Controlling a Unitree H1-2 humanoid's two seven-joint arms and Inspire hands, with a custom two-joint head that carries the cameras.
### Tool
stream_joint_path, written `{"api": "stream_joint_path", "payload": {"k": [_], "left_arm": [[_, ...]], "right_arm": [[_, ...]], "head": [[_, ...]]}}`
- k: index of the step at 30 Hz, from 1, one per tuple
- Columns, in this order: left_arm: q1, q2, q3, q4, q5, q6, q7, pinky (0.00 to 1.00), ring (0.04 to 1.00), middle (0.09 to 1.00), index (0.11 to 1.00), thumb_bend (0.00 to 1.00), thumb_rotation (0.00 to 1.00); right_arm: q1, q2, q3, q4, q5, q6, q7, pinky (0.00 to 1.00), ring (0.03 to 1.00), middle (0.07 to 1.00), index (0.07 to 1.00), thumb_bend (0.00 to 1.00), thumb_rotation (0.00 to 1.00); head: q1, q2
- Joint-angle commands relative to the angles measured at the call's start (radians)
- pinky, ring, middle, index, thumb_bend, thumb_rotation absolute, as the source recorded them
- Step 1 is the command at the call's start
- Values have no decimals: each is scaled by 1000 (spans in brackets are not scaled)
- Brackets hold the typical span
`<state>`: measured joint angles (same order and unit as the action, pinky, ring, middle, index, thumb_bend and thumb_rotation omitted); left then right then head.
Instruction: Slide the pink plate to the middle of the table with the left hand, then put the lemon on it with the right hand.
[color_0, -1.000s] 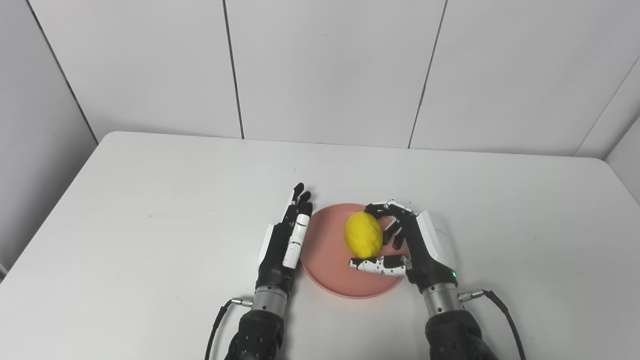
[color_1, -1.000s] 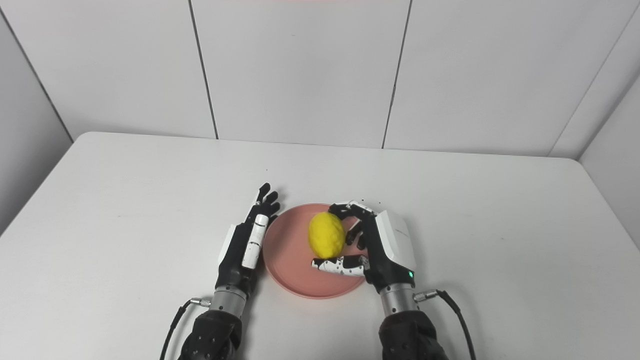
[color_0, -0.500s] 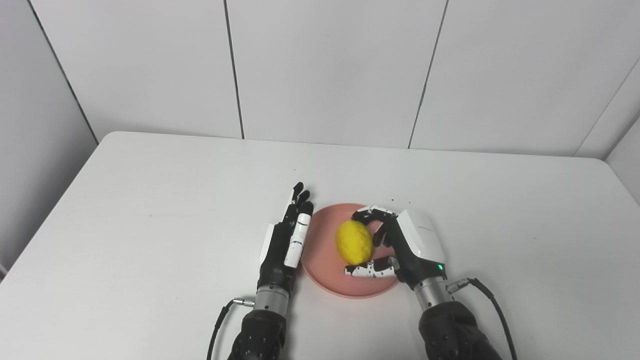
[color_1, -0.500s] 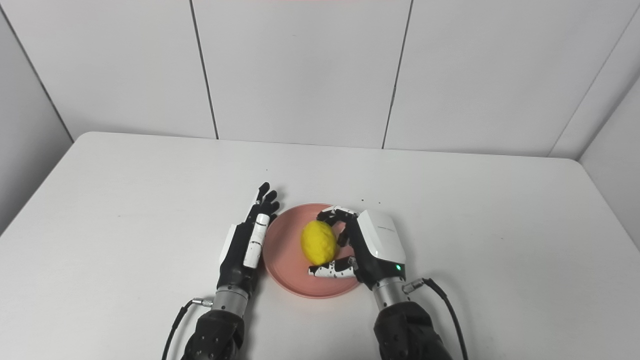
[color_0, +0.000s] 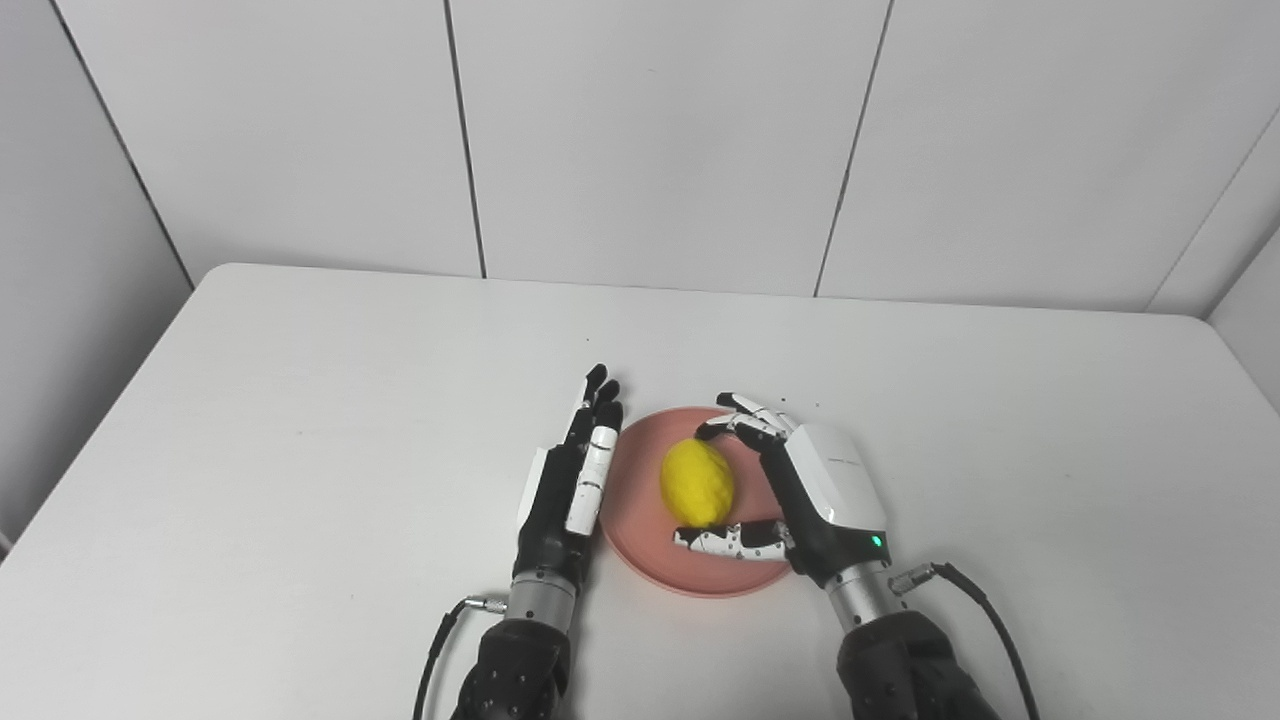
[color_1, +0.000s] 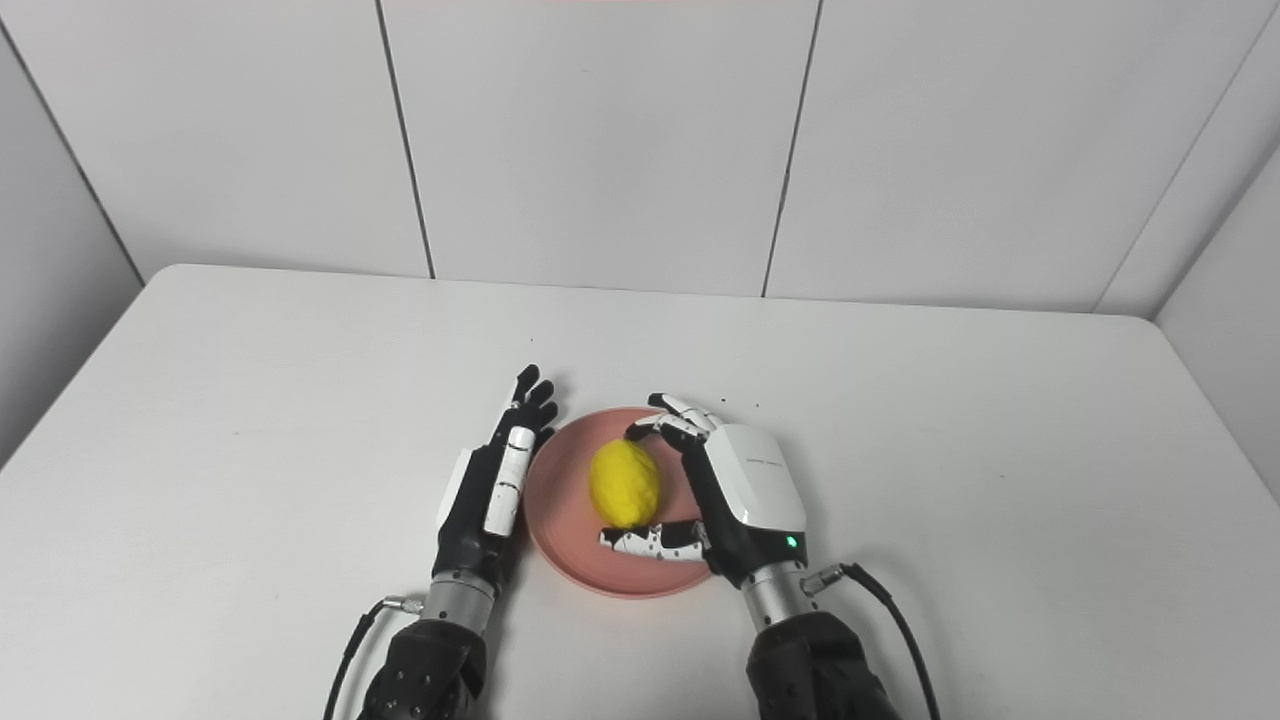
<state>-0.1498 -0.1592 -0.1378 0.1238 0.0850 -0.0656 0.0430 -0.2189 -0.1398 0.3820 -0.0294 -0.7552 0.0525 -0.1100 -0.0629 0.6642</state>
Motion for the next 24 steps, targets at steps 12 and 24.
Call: {"api": "stream_joint_path", "payload": {"k": [12, 24], "left_arm": [[4, 32, 29, 36, -49, -51, -25, 962, 975, 988, 989, 636, 1000], [4, 44, 44, 24, -50, -32, -19, 971, 970, 985, 989, 646, 1000]], "right_arm": [[12, 12, -19, -106, 4, -63, -34, 1000, 986, 966, 903, 686, 757], [65, 87, -171, -48, 329, -150, -56, 935, 987, 998, 987, 741, 958]], "head": [[-8, 2], [-19, -1]]}}
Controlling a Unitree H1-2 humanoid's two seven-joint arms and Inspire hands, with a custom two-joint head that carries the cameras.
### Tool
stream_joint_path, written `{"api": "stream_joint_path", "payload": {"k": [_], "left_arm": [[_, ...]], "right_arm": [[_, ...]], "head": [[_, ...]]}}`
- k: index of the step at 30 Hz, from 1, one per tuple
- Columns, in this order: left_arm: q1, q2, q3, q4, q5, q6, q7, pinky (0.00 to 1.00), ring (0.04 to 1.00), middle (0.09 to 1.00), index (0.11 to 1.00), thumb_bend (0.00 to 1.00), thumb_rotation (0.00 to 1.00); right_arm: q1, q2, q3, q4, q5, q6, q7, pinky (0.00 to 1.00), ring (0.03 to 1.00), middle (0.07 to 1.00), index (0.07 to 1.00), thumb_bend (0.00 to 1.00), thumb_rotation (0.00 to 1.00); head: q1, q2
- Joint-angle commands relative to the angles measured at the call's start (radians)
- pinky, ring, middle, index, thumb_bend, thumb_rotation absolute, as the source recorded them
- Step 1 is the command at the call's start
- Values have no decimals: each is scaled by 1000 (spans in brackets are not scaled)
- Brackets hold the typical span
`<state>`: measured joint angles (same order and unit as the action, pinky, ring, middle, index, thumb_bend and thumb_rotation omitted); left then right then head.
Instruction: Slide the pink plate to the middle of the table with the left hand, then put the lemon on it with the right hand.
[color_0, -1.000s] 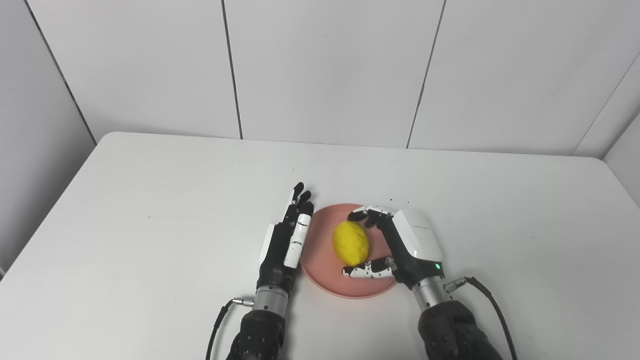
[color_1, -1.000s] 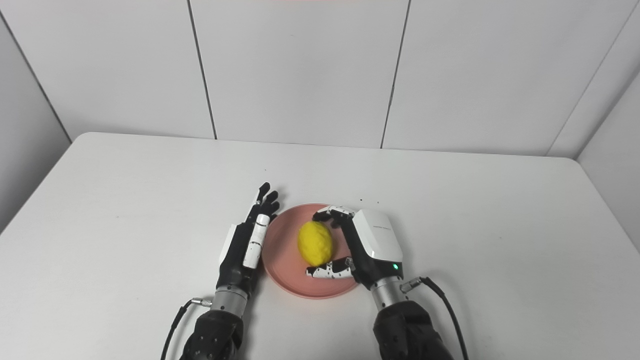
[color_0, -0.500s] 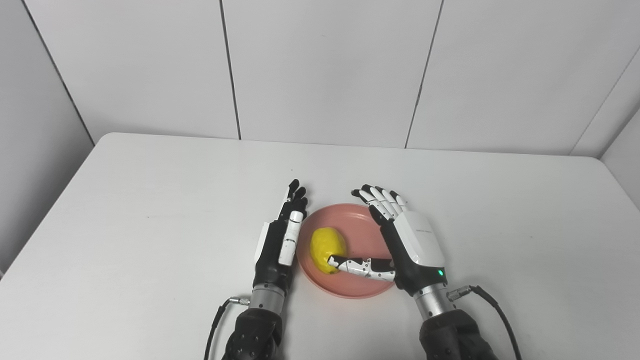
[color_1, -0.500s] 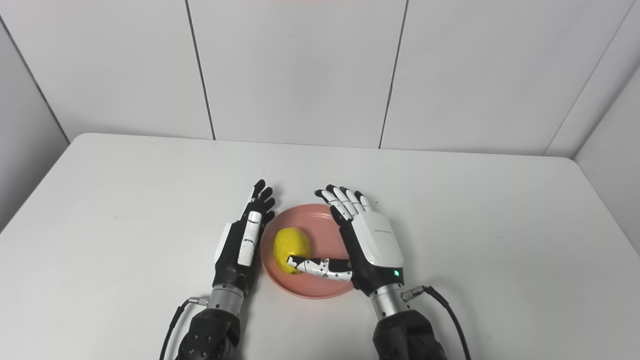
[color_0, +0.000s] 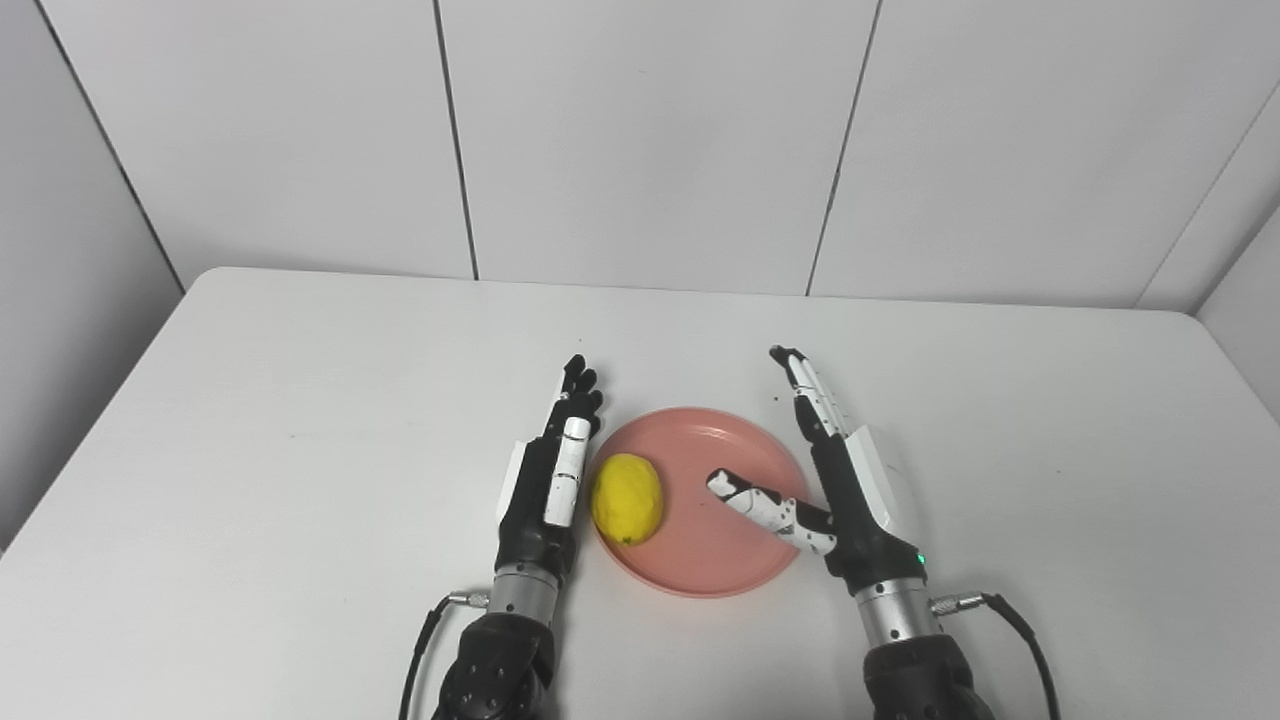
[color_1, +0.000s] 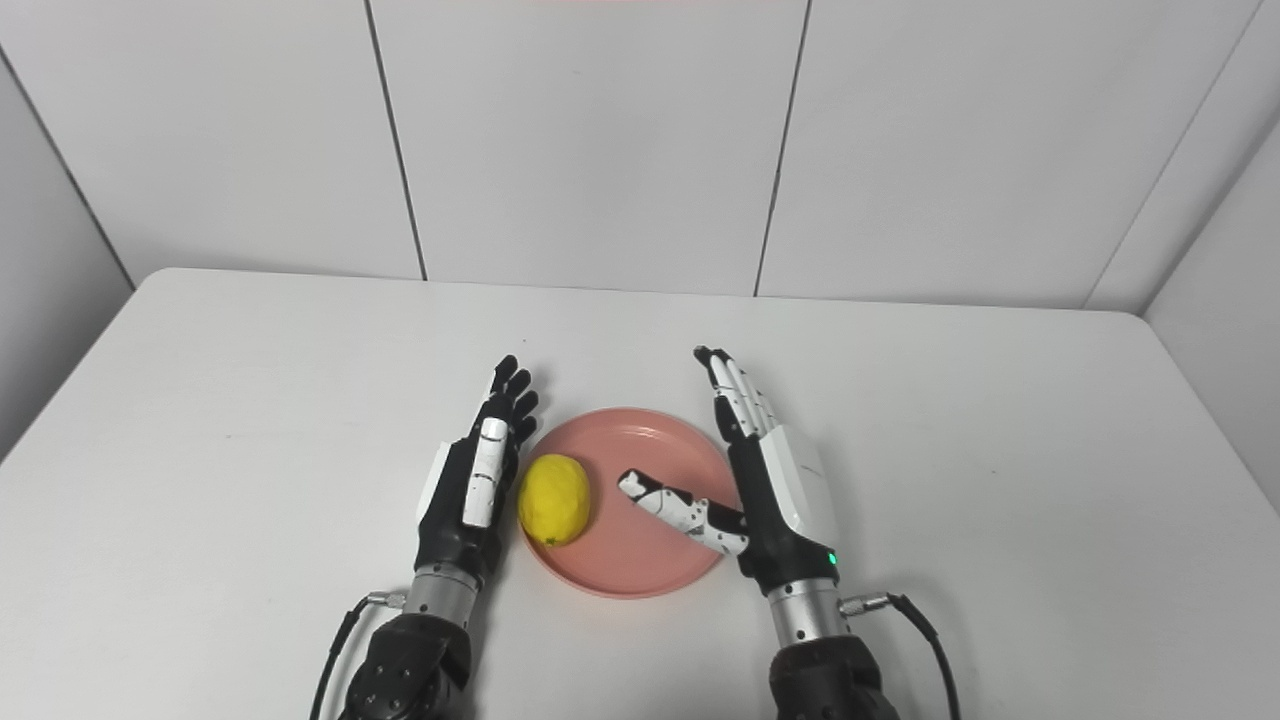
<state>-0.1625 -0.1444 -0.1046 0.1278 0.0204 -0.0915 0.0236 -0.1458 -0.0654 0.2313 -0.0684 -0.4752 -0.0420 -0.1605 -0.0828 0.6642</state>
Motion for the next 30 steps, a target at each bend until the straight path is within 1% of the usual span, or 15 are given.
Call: {"api": "stream_joint_path", "payload": {"k": [1, 5, 7, 10, 15, 18, 19, 26, 30], "left_arm": [[16, 32, 10, 19, 19, -4, 0, 967, 969, 985, 989, 648, 1000], [12, 42, 16, 26, 4, -12, -9, 966, 971, 989, 991, 644, 1000], [11, 45, 20, 29, -7, -19, -11, 967, 975, 992, 992, 639, 1000], [12, 47, 26, 31, -19, -23, -16, 986, 980, 994, 996, 635, 1000], [14, 53, 31, 27, -32, -15, -25, 996, 985, 996, 997, 644, 1000], [15, 54, 34, 26, -30, -16, -24, 987, 982, 994, 995, 645, 1000], [16, 54, 34, 25, -29, -15, -24, 987, 982, 994, 995, 642, 1000], [17, 59, 34, 27, -32, -16, -31, 999, 990, 1000, 1000, 639, 1000], [16, 63, 32, 26, -25, -16, -31, 1000, 992, 1000, 1000, 639, 1000]], "right_arm": [[-8, 18, -32, -1, 76, -58, -2, 944, 990, 999, 990, 749, 986], [-13, 24, -66, 33, 167, -73, 23, 975, 997, 999, 995, 739, 1000], [-9, 39, -86, 36, 233, -60, 41, 993, 1000, 1000, 994, 753, 1000], [-5, 52, -107, 44, 301, -68, 59, 1000, 1000, 1000, 993, 756, 1000], [3, 60, -123, 46, 358, -41, 91, 1000, 1000, 1000, 1000, 793, 1000], [7, 65, -131, 56, 390, -46, 108, 1000, 1000, 1000, 1000, 795, 1000], [8, 67, -134, 59, 396, -47, 111, 1000, 1000, 1000, 1000, 811, 1000], [8, 75, -150, 61, 473, -17, 154, 1000, 1000, 1000, 1000, 818, 1000], [10, 85, -159, 70, 512, -36, 169, 1000, 1000, 1000, 1000, 829, 1000]], "head": [[-2, 0], [-7, -4], [-7, -5], [-12, -6], [-14, -3], [-16, -6], [-16, -6], [-18, -8], [-23, -11]]}}
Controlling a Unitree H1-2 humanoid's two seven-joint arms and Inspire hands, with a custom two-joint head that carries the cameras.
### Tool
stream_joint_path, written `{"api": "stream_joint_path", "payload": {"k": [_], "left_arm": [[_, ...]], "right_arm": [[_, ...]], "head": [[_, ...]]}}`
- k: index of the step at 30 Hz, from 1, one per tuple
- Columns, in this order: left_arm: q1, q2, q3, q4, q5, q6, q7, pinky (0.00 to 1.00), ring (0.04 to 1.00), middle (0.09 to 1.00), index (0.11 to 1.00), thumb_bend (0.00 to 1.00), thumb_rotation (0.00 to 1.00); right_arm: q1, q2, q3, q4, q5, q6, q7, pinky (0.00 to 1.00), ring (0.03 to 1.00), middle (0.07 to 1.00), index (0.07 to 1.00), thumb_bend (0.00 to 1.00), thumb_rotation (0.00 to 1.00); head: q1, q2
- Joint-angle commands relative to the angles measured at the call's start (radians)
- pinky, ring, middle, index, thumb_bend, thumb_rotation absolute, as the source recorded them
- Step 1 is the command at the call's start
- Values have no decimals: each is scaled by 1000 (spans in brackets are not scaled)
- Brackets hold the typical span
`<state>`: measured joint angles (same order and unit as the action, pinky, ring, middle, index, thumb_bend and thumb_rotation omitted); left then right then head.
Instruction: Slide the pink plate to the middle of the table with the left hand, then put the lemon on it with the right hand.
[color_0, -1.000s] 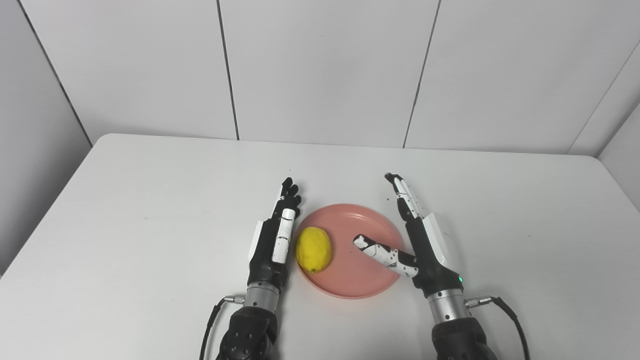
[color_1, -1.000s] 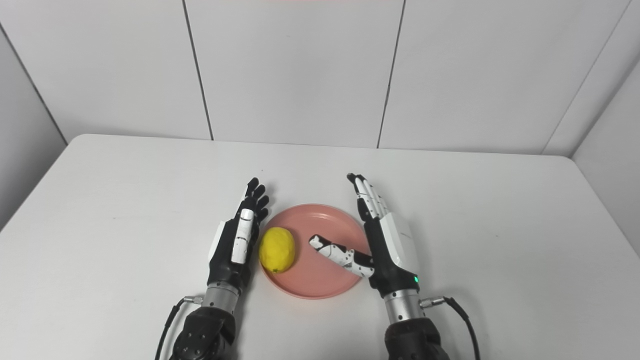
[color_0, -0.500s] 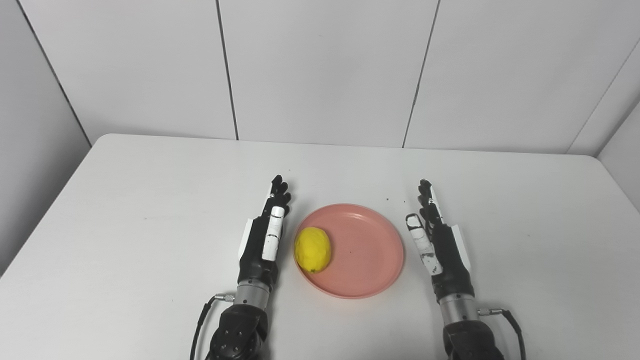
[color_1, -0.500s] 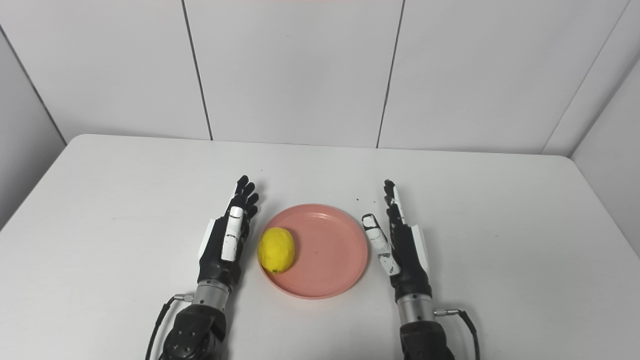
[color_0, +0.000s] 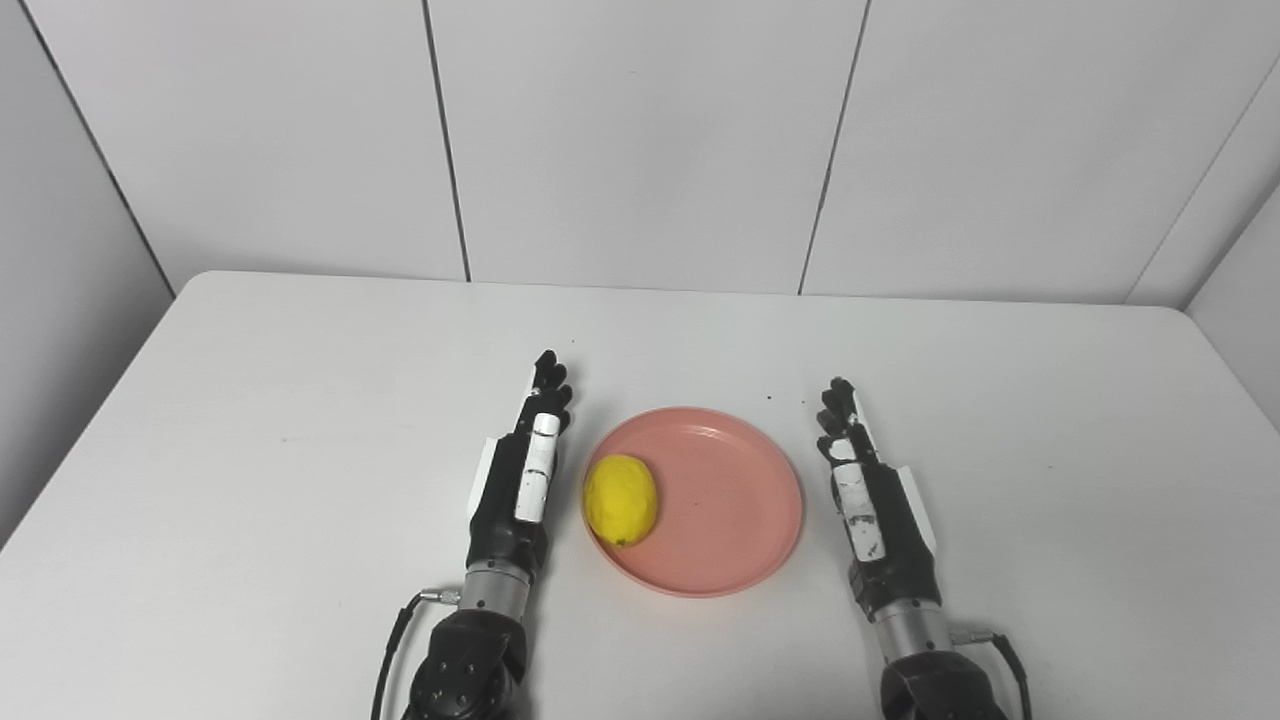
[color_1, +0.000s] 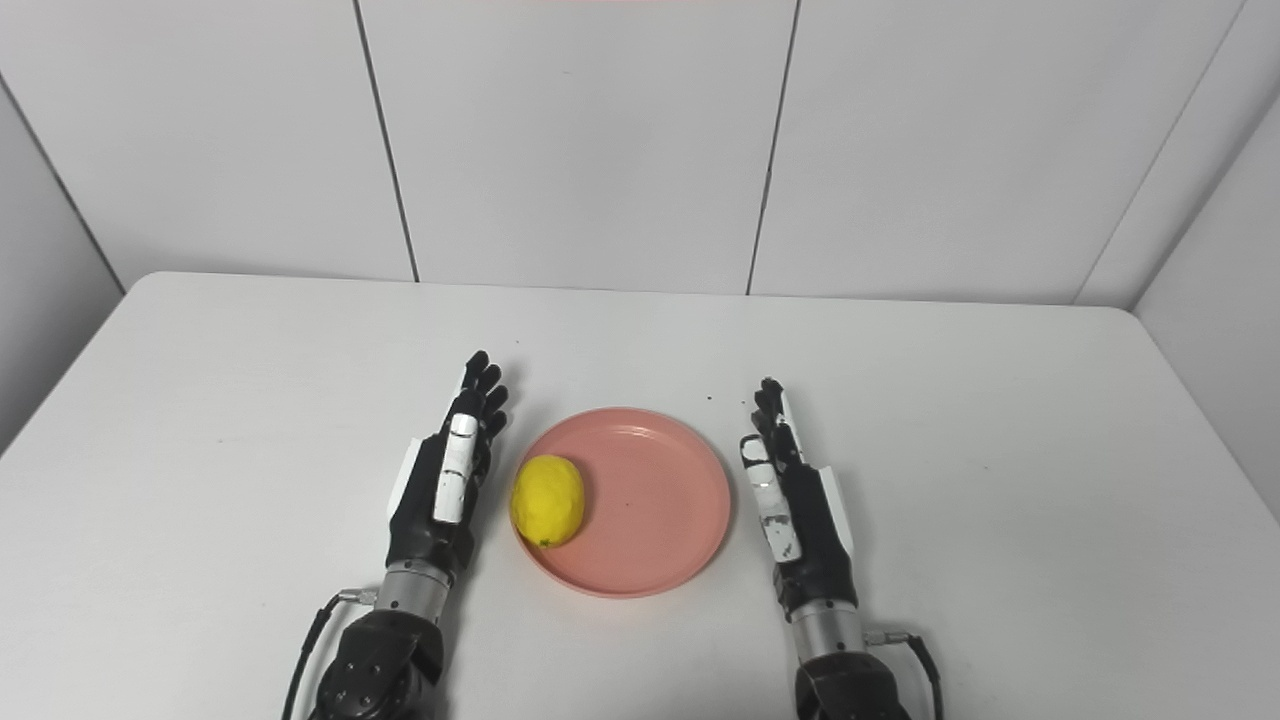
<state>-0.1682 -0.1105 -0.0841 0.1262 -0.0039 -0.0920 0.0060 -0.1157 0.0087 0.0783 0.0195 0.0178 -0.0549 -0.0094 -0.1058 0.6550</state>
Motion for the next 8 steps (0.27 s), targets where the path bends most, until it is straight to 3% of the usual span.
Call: {"api": "stream_joint_path", "payload": {"k": [1, 8], "left_arm": [[22, 31, 10, 29, 2, -18, -14, 1000, 992, 1000, 1000, 643, 1000], [22, 40, 4, 27, -6, 6, -26, 1000, 1000, 1000, 1000, 653, 1000]], "right_arm": [[-19, 13, -7, -17, 32, -24, 23, 1000, 1000, 1000, 1000, 821, 1000], [-25, 10, -18, -3, 95, -40, 67, 1000, 1000, 1000, 1000, 753, 1000]], "head": [[-2, -4], [-10, -5]]}}
